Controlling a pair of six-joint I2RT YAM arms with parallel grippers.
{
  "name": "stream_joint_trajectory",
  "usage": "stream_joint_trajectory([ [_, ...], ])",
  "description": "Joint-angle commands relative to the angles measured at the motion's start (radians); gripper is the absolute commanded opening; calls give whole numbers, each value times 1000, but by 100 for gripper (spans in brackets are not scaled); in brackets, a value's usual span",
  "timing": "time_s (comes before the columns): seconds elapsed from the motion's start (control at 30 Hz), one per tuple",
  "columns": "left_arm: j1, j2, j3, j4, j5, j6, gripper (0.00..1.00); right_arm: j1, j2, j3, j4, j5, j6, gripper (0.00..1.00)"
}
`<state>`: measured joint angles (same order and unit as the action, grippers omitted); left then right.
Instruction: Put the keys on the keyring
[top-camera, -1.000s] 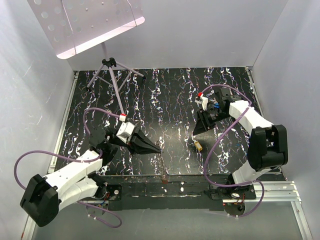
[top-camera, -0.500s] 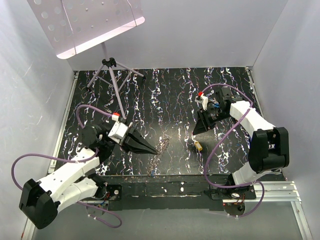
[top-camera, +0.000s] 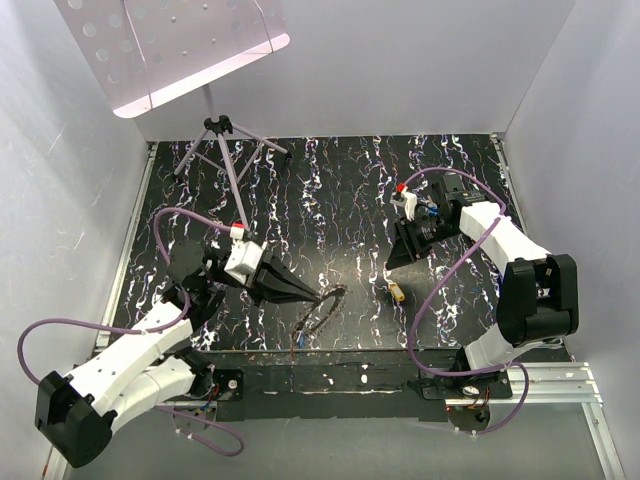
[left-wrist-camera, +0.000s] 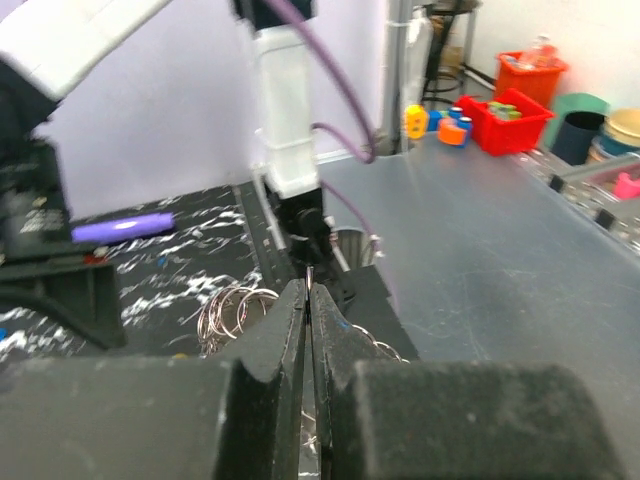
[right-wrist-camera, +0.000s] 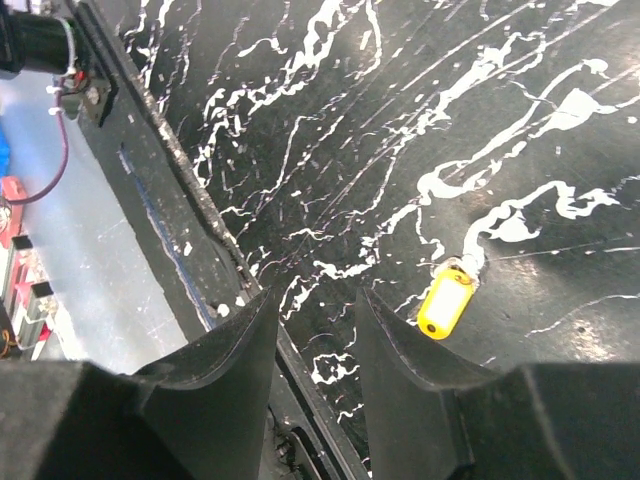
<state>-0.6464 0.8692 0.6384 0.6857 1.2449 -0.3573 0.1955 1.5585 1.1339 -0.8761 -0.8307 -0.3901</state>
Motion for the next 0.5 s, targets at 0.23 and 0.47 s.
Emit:
stream_joint_trajectory([
  [0.23, 197, 16, -6, -377, -234, 185, 0, -5, 41, -29, 152, 251, 187, 45],
  [0.47, 198, -18, 15, -541, -259, 339, 0, 21, 126, -13, 151, 344, 208, 44],
])
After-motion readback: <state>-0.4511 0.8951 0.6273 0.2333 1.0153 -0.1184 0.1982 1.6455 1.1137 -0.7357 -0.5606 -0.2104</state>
